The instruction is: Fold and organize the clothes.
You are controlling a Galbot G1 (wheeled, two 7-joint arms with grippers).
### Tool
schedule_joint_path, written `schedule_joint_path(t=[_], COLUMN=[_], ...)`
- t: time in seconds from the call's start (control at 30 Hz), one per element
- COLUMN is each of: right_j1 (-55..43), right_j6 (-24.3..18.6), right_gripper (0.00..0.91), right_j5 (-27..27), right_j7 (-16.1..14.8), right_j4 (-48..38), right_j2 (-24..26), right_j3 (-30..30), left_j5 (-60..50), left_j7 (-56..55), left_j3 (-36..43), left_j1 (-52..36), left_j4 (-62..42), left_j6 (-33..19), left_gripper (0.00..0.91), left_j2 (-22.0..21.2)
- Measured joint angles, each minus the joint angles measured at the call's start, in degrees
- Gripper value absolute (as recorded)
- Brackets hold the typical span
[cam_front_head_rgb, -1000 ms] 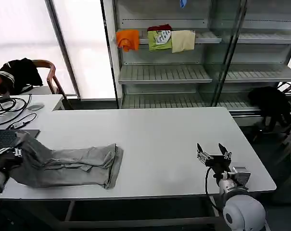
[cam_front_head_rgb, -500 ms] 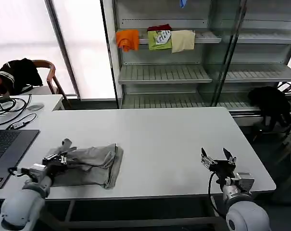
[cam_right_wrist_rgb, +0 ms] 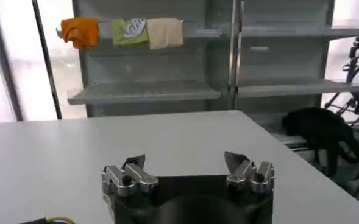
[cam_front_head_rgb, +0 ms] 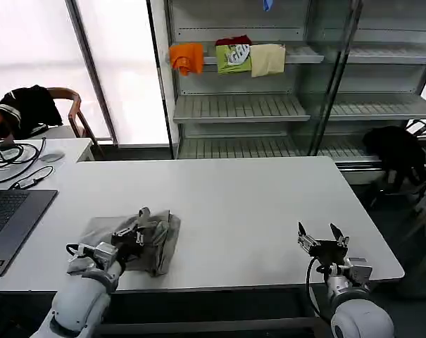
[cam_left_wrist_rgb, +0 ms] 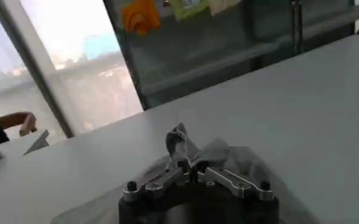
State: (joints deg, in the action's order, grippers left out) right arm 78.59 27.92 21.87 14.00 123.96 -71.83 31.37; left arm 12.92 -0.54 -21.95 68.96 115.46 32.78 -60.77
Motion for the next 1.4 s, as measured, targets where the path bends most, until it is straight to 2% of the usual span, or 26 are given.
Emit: schedule_joint_path(t=[0.13,0.17,0.2,0.23,0.7,1.03,1.2,1.4], right_j1=[0.1,0.1,0.1,0.0,-0.8,-2.7,-3.8,-5.4], right_j6=[-0.2,-0.3,-0.3,-0.4,-0.7,-0.2,0.0,0.5], right_gripper=[0.907,0.907,0.907,0.907,0.907,0.907,0.907,0.907], right_j5=[-0.5,-0.6,-0.7,-0.8,-1.6,-1.5,-1.3,-0.9], right_j7=[-0.1,-0.1,-0.1,-0.2,-0.1,0.3,0.3,0.4], right_j4=[-0.5,-0.6,-0.7,-0.9,-2.3,-2.6,-2.5,-3.1], right_j2=[-0.3,-0.4,-0.4,-0.4,-0.6,-0.1,0.4,1.1], right_j3=[-0.4,-0.5,-0.7,-0.8,-2.5,-3.4,-4.2,-5.6], left_j5=[-0.3,-0.3,-0.3,-0.3,1.6,15.4,22.7,28.9], left_j7=[0.1,0.1,0.1,0.1,-1.0,-3.4,-5.7,-7.9], left_j3=[2.1,2.4,2.8,3.1,6.2,5.9,2.9,-3.8], left_j1=[-1.0,-1.2,-1.5,-1.8,-3.4,-3.0,-2.8,-1.3], left_j4=[-0.7,-0.9,-1.2,-1.4,-2.8,2.2,6.0,8.1], left_j6=[0.1,0.1,0.1,0.1,-0.6,-0.1,0.0,0.1], left_gripper=[0.03,0.494,0.887,0.907,0.907,0.907,0.907,0.907], left_j2=[-0.8,-1.0,-1.2,-1.4,-4.8,-7.8,-7.3,-4.0])
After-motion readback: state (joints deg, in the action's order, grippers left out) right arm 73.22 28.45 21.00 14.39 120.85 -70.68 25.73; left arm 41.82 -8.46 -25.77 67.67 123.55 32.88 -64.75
